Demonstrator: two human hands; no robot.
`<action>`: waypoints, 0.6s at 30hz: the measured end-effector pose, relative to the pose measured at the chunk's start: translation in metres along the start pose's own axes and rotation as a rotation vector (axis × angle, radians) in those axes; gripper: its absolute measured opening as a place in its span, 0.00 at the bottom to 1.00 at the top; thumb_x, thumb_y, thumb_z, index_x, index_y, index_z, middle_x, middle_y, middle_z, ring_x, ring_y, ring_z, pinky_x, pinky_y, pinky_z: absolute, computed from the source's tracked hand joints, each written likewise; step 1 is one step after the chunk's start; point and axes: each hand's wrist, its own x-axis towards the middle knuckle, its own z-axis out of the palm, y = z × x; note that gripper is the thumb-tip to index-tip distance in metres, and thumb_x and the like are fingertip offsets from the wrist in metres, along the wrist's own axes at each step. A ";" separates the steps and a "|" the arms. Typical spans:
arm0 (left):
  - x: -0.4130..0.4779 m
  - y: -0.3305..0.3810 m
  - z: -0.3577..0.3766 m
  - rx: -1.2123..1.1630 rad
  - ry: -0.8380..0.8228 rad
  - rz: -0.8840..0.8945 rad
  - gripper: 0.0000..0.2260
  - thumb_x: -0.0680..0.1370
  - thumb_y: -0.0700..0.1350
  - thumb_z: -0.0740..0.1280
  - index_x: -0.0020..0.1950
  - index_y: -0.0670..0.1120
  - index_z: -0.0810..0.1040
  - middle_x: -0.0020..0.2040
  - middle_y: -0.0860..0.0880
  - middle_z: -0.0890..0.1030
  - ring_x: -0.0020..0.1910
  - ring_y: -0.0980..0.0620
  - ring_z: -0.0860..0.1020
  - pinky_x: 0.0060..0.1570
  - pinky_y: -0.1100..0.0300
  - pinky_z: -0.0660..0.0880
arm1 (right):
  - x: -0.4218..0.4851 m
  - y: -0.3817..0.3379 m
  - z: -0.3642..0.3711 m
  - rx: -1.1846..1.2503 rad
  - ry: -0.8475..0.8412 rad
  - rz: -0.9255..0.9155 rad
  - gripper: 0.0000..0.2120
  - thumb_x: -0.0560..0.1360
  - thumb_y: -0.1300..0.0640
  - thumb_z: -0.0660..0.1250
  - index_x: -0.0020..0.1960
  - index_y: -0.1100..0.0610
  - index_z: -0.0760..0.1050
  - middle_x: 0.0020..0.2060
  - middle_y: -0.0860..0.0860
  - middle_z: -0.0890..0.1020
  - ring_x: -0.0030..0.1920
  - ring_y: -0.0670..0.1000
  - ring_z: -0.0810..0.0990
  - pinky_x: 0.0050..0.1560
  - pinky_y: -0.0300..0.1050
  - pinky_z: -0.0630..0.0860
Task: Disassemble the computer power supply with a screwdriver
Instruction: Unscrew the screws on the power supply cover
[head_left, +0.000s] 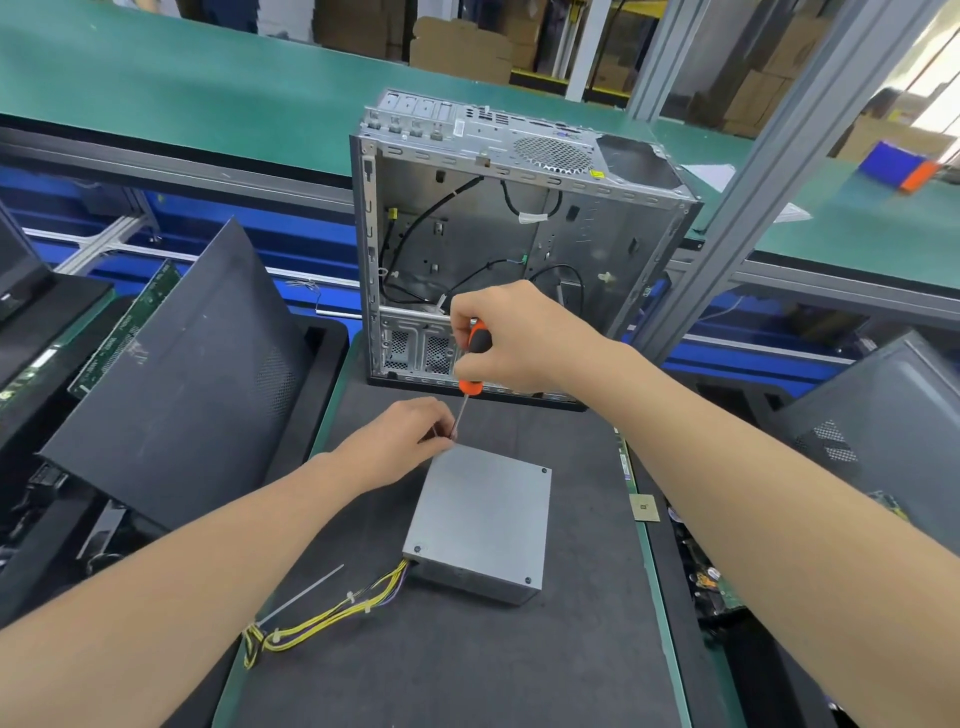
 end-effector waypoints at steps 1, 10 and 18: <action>-0.001 0.000 0.000 0.007 -0.003 0.015 0.01 0.83 0.49 0.69 0.54 0.54 0.79 0.51 0.57 0.79 0.49 0.58 0.78 0.51 0.63 0.75 | 0.000 0.000 0.000 -0.004 0.003 -0.001 0.06 0.70 0.55 0.72 0.44 0.53 0.76 0.34 0.42 0.77 0.39 0.43 0.73 0.37 0.45 0.73; -0.005 -0.002 -0.001 -0.086 0.048 -0.033 0.05 0.81 0.43 0.72 0.55 0.49 0.86 0.51 0.56 0.85 0.51 0.58 0.81 0.55 0.66 0.77 | -0.003 0.000 0.001 0.016 0.004 0.023 0.06 0.71 0.55 0.71 0.44 0.53 0.75 0.37 0.44 0.78 0.43 0.50 0.75 0.39 0.47 0.76; -0.004 -0.004 0.002 -0.237 0.052 -0.154 0.07 0.81 0.42 0.72 0.52 0.54 0.87 0.48 0.59 0.86 0.51 0.59 0.82 0.55 0.66 0.76 | -0.002 0.000 0.008 0.009 0.006 0.002 0.06 0.71 0.56 0.71 0.46 0.55 0.76 0.37 0.45 0.78 0.43 0.51 0.76 0.39 0.47 0.75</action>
